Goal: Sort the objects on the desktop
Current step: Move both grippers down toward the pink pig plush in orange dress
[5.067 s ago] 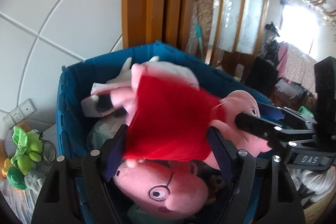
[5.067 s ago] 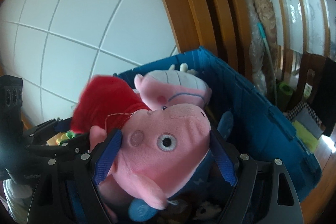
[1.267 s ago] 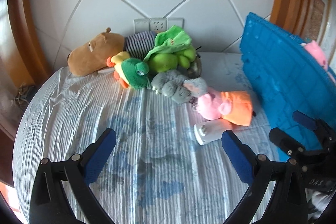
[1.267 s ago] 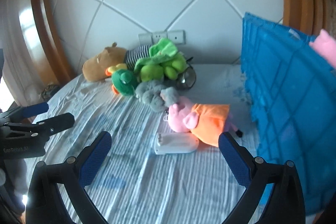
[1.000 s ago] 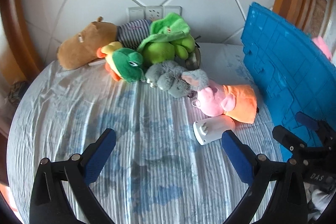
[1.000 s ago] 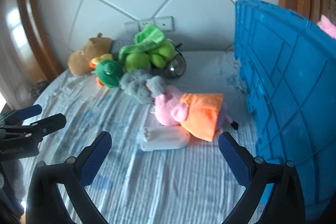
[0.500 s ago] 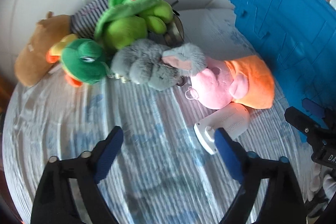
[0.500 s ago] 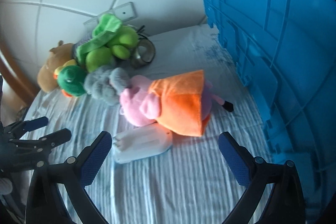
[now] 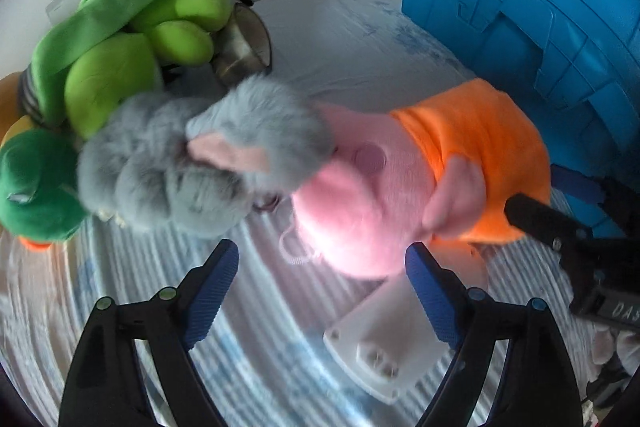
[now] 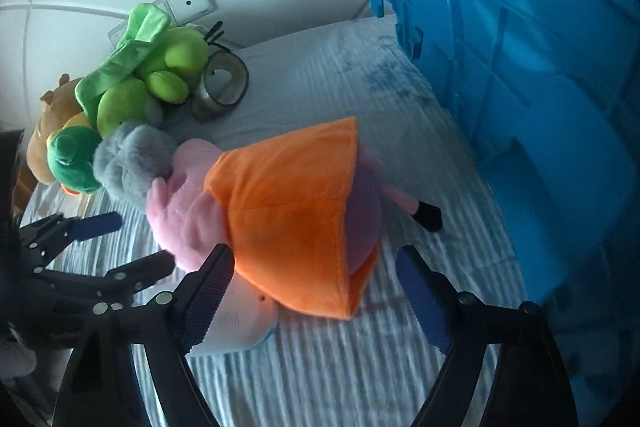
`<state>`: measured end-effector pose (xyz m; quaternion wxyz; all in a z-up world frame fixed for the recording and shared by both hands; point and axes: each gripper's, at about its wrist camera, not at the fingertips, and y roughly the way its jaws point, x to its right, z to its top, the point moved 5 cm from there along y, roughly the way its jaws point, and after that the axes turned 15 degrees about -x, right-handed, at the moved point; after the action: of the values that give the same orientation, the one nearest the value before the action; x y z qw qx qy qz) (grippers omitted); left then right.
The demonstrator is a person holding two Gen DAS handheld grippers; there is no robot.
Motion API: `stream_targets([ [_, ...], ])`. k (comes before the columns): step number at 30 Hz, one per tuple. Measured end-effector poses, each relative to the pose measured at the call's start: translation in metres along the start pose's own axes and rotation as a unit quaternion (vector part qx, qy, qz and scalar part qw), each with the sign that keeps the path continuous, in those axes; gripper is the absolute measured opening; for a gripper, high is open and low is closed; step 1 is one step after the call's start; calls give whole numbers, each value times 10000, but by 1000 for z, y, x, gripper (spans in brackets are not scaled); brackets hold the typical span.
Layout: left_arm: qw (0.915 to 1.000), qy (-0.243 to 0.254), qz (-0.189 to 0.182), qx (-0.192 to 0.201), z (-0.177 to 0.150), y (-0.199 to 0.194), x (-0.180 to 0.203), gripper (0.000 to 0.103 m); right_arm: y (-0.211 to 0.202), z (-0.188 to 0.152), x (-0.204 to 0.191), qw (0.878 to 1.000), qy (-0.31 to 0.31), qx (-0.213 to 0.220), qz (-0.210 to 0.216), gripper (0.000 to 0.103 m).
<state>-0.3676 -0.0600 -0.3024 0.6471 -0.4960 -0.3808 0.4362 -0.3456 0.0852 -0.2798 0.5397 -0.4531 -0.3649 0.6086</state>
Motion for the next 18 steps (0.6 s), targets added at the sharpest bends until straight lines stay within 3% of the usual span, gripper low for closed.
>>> stream_targets([
  [2,10000,62,-53,27,5,4,2,86,3,4,2,10000,-2,16,21,87],
  [5,9997,164,-118,99,13,6,6,86,11,10,3,10000,-23,9,69,101],
  [11,9993,28,-317,171,22,16,-1,101,27,21,13,9992,111,-39,370,102],
  [14,9986,72,-462,230,24,21,-4,101,37,26,16,9975,153,-110,680,102],
  [16,9979,154,-560,273,23,22,-4,99,45,27,17,9955,163,-236,900,102],
  [18,9963,249,-754,330,21,21,-2,82,51,26,17,9935,174,-334,1073,102],
])
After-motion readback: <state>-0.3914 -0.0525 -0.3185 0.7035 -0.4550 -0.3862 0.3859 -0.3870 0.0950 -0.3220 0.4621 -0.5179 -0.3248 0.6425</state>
